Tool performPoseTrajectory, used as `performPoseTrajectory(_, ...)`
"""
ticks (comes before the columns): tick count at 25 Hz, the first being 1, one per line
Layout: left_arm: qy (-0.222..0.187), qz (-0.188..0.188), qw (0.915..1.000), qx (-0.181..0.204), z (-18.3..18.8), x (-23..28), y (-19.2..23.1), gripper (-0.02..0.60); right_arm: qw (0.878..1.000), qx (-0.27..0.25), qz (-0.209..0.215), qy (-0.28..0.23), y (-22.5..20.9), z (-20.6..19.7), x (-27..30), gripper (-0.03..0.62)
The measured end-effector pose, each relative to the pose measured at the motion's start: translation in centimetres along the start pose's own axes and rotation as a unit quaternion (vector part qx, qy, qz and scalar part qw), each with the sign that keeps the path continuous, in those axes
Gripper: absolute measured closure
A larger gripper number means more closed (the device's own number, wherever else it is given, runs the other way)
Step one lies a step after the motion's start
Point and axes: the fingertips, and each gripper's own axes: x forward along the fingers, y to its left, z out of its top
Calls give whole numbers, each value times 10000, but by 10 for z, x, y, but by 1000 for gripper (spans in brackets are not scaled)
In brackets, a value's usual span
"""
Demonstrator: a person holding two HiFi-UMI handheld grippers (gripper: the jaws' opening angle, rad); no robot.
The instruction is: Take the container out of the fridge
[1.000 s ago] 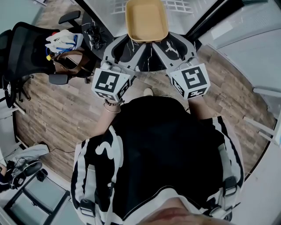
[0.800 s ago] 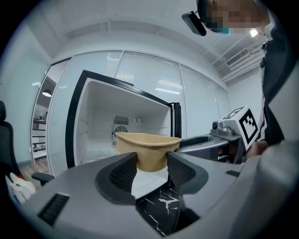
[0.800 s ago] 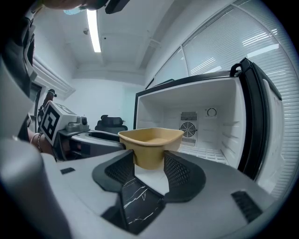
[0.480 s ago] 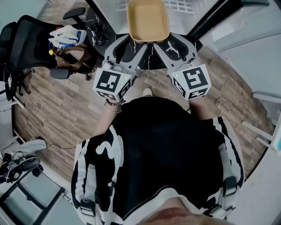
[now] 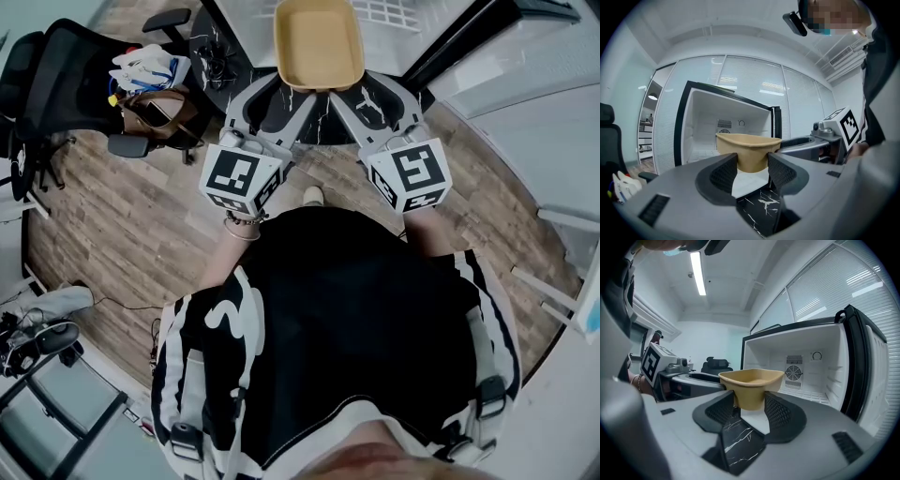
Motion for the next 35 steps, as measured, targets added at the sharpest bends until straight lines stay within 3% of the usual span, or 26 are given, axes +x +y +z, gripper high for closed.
performPoseTrajectory(35,-100,346,9993,-23,10,-32,-38,376,9994,-94,309,-82,22,7,-40,381)
